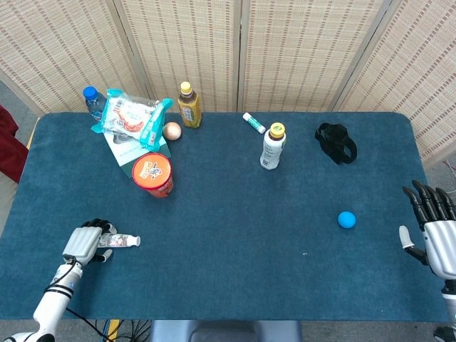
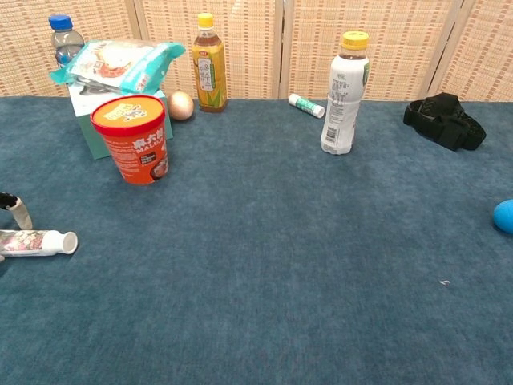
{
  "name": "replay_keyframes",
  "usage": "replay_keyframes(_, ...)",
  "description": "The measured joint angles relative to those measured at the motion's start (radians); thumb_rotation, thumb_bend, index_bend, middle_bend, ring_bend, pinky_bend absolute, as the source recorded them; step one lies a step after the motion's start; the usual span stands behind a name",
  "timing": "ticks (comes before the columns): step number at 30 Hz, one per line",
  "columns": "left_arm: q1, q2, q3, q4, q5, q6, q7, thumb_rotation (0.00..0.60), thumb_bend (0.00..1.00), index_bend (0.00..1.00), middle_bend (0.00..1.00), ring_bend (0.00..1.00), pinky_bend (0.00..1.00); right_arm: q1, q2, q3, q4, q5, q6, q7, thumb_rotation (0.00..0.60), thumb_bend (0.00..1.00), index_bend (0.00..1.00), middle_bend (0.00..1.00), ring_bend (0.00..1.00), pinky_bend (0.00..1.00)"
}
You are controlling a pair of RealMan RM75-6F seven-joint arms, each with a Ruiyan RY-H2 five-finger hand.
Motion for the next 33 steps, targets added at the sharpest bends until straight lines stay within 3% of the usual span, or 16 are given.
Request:
replay_keyframes(12, -0.002, -0.036, -0.01, 0.054, 0.0, -0.014, -0.058, 0.6, 0.25, 0.43, 0.32, 0.19, 0.21, -0.01, 0.013, -0.007, -0.007, -0.015, 0.012, 0.001, 0.6, 0.41, 0.06, 0.04, 0.0, 0.04)
replay_keyframes(20, -0.001, -0.065, -0.021, 0.115, 0.033, 0.003, -0.121, 0.6, 0.26, 0.52, 0.51, 0.36, 0.28, -0.016, 0.019, -0.006, -0.016, -0.016, 0.018, -0.006, 0.6, 0.41, 0.06, 0.04, 0.0, 0.04)
replay_keyframes(27, -0.003, -0.076, -0.024, 0.164, 0.071, 0.007, -0.194, 0.6, 0.35, 0.57, 0.6, 0.45, 0.32, -0.014, 0.025, -0.002, -0.026, -0.021, 0.019, -0.014, 0.6, 0.41, 0.06, 0.04, 0.0, 0.04)
replay_keyframes(33, -0.017, -0.042, -0.028, 0.17, 0.121, 0.002, -0.284, 0.6, 0.4, 0.58, 0.62, 0.47, 0.36, -0.001, 0.042, 0.0, -0.051, -0.048, 0.01, -0.033, 0.6, 0.41, 0.06, 0.04, 0.0, 0.04)
